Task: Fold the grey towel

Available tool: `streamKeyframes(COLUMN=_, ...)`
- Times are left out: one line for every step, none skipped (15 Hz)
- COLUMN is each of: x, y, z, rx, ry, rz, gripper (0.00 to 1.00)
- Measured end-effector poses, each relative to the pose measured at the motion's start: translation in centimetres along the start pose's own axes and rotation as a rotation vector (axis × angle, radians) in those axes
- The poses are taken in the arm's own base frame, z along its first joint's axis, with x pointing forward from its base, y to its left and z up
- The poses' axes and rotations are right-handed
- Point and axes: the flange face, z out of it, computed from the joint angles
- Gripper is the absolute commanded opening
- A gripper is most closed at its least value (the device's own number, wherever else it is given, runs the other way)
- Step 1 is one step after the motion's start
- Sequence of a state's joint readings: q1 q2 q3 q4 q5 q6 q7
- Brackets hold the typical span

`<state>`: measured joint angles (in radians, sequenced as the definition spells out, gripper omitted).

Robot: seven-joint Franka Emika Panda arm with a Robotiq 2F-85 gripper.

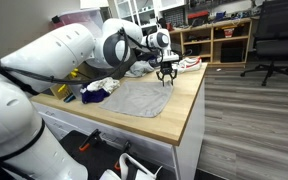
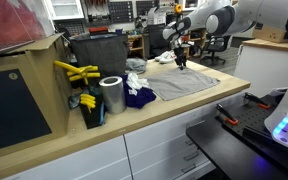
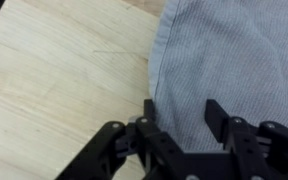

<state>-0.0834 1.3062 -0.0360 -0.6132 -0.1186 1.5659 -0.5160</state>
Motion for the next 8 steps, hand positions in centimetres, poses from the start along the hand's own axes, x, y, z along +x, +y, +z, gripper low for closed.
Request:
streamKeyframes(x=0.00, y=0.01, z=0.04, rx=0.000, ry=0.000, rz=-0.009, gripper=0.20)
streamKeyframes(x=-0.04, y=0.08, z=-0.04, rx=-0.002, ry=0.001, rz=-0.013, gripper=0.14)
streamKeyframes(x=-0.07, y=0.14, z=-0.08, rx=-0.002, ry=0.001, rz=-0.016, gripper=0.05)
streamKeyframes(x=-0.10, y=0.21, z=-0.11, rx=-0.003, ry=0.002, rz=-0.024, gripper=0.01)
streamKeyframes(x=-0.14, y=0.27, z=-0.15, rx=-0.004, ry=0.002, rz=-0.027, gripper=0.00)
streamKeyframes(x=-0.18, y=0.36, z=-0.24, rx=-0.006, ry=0.003, rz=-0.028, gripper=0.00)
streamKeyframes(x=-0.24, y=0.47, z=-0.47, rx=-0.010, ry=0.007, rz=-0.026, gripper=0.00)
streamKeyframes(x=-0.32, y=0.63, z=-0.88, rx=-0.017, ry=0.013, rz=-0.024, gripper=0.01)
